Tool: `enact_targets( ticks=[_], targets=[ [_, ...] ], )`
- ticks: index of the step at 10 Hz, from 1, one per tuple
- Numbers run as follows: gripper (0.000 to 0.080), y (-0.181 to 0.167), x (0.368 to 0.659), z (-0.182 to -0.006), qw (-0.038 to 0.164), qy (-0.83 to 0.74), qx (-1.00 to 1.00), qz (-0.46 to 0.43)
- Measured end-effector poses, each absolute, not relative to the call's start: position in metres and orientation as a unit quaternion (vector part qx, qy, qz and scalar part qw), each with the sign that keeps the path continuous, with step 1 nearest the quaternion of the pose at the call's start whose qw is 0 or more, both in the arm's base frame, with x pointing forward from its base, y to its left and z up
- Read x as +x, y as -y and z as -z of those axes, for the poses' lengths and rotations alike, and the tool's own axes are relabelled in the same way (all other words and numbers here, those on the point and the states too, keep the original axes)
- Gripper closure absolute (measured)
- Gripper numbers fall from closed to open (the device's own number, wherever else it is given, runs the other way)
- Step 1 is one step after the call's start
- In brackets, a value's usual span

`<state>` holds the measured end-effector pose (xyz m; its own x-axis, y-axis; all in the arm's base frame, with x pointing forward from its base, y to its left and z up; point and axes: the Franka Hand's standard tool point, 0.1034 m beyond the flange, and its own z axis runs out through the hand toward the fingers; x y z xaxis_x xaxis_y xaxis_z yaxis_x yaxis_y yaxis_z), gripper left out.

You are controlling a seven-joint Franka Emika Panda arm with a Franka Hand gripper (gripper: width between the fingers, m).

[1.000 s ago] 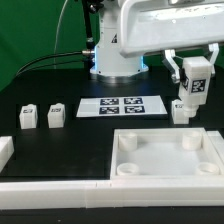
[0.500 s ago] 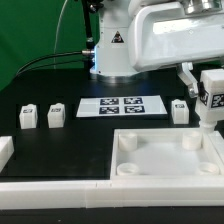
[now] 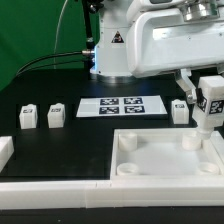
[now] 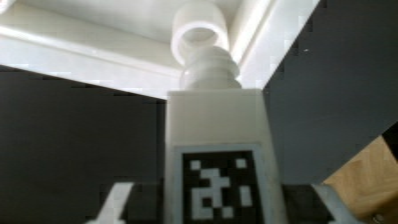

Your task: Assemble one leg

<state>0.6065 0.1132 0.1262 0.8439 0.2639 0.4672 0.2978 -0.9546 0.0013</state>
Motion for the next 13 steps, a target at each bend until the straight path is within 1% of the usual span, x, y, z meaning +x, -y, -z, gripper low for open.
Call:
enact_targets(
  ticks=[1,3,5,7,10,13],
  targets=[
    [0.0509,-0.112,0.606,-0.125,0.035,0.145,-0.960,0.237],
    [0.0509,-0.105,0.608,-0.117,0.040,0.128,-0.967,0.219],
    [0.0509,-0.109,0.612,-0.108,0.043,0.128,-0.967,0.217],
    [0.0509,-0.112,0.617,-0.105,0.041,0.128,-0.961,0.242],
    [0.0509,-0.115,0.618,-0.098,0.043,0.130,-0.962,0.237],
    [0.0509,-0.113,0.622,-0.091,0.039,0.131,-0.958,0.251]
  ],
)
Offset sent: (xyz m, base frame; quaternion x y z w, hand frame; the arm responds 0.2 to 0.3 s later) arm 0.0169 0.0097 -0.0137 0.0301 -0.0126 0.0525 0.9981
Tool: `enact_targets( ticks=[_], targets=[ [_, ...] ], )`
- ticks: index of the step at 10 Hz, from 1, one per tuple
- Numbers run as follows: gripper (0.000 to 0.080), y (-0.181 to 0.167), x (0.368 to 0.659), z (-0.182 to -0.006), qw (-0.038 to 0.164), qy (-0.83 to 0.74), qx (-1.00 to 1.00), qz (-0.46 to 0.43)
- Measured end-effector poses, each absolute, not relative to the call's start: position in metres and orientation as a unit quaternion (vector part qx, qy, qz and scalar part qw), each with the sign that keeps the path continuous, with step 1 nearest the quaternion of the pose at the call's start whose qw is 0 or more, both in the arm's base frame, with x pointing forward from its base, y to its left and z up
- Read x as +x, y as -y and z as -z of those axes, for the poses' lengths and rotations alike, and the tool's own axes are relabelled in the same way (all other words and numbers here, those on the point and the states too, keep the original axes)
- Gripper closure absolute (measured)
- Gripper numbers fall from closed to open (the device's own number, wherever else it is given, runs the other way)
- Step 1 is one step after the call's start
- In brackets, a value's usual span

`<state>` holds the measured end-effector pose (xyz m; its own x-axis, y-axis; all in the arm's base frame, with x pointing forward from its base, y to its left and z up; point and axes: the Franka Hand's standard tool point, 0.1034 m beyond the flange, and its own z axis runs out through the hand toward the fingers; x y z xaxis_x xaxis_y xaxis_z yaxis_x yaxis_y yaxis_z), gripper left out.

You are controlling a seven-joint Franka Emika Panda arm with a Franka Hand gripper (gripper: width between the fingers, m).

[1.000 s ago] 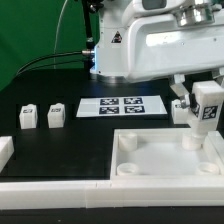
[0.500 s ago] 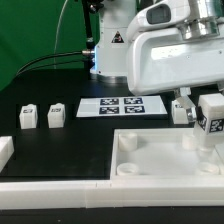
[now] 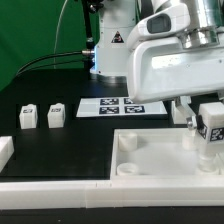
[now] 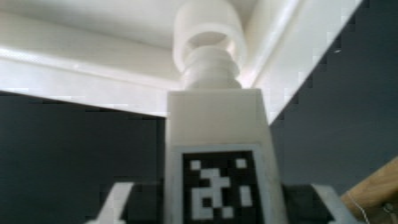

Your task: Assemble one leg

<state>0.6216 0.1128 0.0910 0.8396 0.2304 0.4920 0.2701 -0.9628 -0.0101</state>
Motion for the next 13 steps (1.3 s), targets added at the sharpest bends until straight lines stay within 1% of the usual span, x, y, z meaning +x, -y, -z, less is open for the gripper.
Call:
enact_targets(
  ticks=[6,9,13],
  targets=[
    [0.0509,-0.114,0.620,-0.084,0.040,0.130,-0.958,0.252],
    [0.0509,-0.116,0.616,-0.075,0.041,0.131,-0.958,0.251],
    [0.0509,-0.111,0.620,-0.070,0.036,0.127,-0.953,0.274]
  ],
)
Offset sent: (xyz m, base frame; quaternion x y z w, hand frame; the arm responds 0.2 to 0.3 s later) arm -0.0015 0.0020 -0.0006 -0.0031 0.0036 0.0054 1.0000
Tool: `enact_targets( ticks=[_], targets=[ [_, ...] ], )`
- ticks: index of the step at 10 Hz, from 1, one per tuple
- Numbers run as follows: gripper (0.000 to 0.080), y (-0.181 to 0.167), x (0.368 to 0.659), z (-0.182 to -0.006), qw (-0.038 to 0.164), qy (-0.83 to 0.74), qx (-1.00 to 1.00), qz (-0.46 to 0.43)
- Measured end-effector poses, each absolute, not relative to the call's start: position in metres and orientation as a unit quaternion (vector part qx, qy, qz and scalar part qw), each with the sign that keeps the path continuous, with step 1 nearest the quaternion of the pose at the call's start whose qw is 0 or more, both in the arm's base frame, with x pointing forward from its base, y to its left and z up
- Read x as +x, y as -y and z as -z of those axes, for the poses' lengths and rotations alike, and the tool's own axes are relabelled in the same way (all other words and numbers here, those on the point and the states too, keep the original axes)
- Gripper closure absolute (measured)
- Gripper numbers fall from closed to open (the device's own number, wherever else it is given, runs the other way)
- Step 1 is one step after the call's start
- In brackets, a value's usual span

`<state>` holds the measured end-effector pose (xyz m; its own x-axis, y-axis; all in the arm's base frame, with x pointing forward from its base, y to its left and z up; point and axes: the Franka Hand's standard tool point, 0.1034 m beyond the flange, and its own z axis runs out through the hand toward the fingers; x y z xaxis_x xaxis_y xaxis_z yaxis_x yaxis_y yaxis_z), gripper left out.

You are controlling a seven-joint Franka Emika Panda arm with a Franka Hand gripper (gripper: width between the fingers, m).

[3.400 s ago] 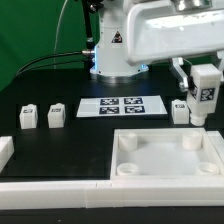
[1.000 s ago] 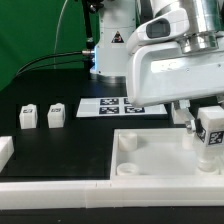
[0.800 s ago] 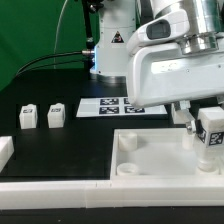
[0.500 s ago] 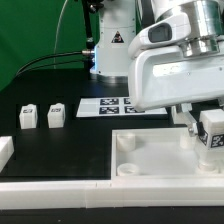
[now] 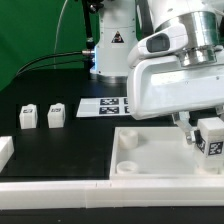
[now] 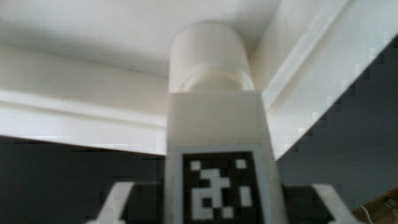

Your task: Assemble one leg

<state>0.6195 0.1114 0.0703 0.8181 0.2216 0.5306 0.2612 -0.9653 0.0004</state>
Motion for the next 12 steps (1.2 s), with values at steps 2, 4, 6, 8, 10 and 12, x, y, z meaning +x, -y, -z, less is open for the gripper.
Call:
enact_targets(
  ticks=[2,4,6,8,10,12],
  targets=[
    [0.0509,-0.111,0.620,-0.071,0.036,0.126,-0.952,0.276],
    [0.0265,-0.110,0.622,-0.075,0.035,0.126,-0.951,0.279],
    [0.0175,-0.110,0.623,-0.078,0.034,0.126,-0.951,0.281],
    [0.0151,-0.109,0.625,-0.082,0.033,0.125,-0.950,0.284],
    [0.0150,-0.108,0.623,-0.082,0.033,0.125,-0.950,0.284],
    [0.0150,-0.109,0.623,-0.082,0.033,0.126,-0.950,0.284]
  ],
)
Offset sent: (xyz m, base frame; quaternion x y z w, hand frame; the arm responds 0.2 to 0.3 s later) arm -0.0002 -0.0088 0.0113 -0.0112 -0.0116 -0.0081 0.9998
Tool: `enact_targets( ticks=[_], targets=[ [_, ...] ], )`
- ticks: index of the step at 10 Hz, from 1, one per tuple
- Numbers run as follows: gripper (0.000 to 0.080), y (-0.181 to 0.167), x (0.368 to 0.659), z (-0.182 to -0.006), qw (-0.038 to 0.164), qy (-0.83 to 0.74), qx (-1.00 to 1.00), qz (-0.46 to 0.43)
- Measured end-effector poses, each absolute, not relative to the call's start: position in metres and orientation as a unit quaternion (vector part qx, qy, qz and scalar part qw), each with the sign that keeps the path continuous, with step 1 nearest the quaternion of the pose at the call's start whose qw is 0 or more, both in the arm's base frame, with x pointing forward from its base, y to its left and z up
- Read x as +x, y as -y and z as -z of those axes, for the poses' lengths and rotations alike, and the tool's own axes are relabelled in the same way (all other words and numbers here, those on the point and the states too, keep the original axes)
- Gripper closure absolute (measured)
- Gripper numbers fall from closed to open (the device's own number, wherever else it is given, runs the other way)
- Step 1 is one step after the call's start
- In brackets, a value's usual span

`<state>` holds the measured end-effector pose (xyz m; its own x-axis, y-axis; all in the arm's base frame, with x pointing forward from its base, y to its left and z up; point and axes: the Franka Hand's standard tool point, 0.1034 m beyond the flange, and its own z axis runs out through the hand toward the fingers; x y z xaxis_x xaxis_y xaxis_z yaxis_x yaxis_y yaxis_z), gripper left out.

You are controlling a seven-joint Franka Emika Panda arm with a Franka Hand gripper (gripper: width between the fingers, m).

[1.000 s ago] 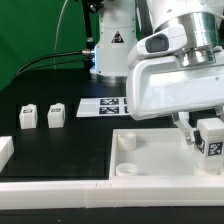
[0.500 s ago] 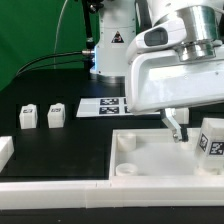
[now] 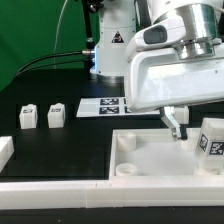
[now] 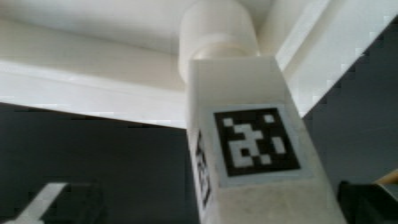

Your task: Assemble one leg

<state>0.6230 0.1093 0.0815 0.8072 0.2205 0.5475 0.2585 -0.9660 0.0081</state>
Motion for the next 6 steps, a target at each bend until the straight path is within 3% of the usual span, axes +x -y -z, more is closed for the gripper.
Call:
enact_targets(
  ticks=[4,6],
  targets=[
    [0.0150,-0.108,0.625,-0.081,0.036,0.131,-0.958,0.252],
    [0.0150,-0.119,0.620,-0.083,0.055,0.135,-0.979,0.142]
  ],
)
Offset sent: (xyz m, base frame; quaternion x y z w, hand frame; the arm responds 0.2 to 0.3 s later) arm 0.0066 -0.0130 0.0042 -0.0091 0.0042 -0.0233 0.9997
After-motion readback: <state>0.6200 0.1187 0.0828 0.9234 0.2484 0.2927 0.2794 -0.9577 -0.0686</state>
